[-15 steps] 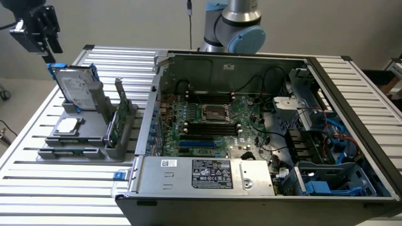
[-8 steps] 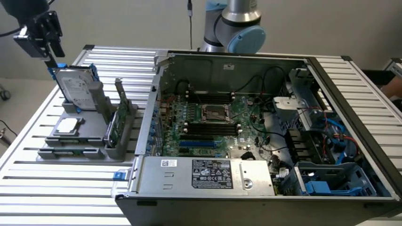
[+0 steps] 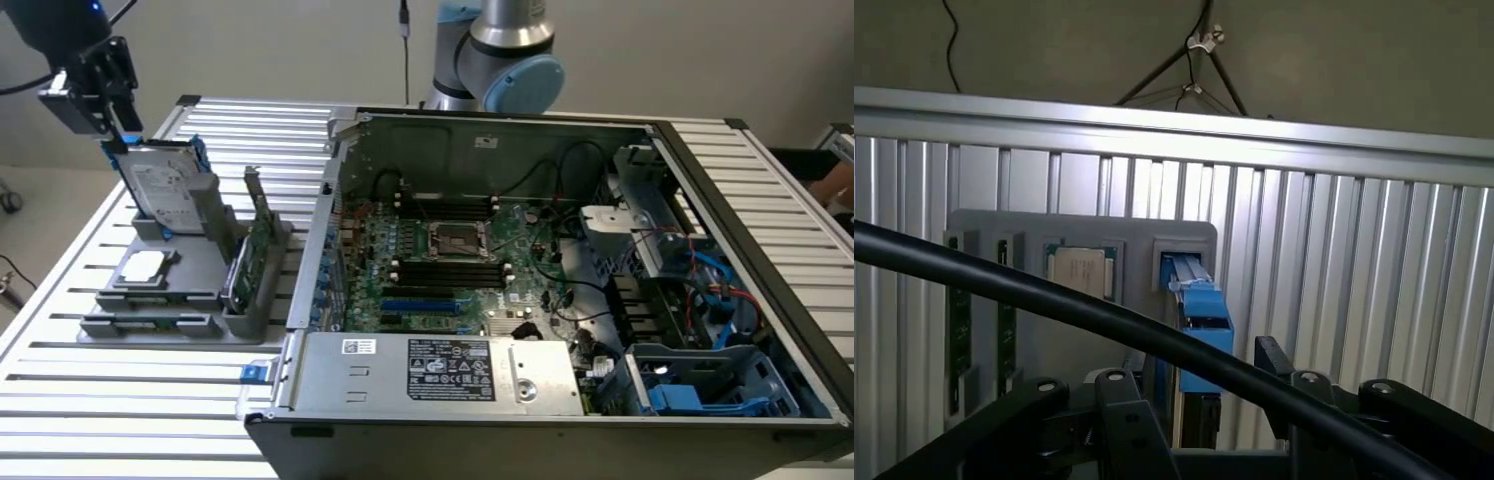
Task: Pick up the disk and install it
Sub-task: 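Pick up the disk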
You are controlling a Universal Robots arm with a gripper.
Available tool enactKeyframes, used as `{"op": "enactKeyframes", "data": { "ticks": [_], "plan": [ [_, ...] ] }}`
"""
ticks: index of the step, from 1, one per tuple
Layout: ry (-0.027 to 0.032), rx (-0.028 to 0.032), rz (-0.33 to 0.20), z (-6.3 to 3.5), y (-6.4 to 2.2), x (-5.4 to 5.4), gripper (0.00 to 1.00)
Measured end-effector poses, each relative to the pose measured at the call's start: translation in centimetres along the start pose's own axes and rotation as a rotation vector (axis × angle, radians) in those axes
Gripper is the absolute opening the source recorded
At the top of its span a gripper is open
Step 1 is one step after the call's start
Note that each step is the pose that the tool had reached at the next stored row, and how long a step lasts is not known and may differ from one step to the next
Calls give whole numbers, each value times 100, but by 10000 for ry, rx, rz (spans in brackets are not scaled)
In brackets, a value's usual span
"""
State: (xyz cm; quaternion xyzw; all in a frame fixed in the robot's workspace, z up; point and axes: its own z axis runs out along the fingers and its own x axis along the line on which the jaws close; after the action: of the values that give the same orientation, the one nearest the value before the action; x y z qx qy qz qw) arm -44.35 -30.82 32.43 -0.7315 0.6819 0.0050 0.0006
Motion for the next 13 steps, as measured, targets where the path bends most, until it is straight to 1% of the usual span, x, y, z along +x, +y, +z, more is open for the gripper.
{"op": "enactKeyframes", "data": {
  "ticks": [13],
  "plan": [
    [1,0,24,236,-1,2,54]
  ]
}}
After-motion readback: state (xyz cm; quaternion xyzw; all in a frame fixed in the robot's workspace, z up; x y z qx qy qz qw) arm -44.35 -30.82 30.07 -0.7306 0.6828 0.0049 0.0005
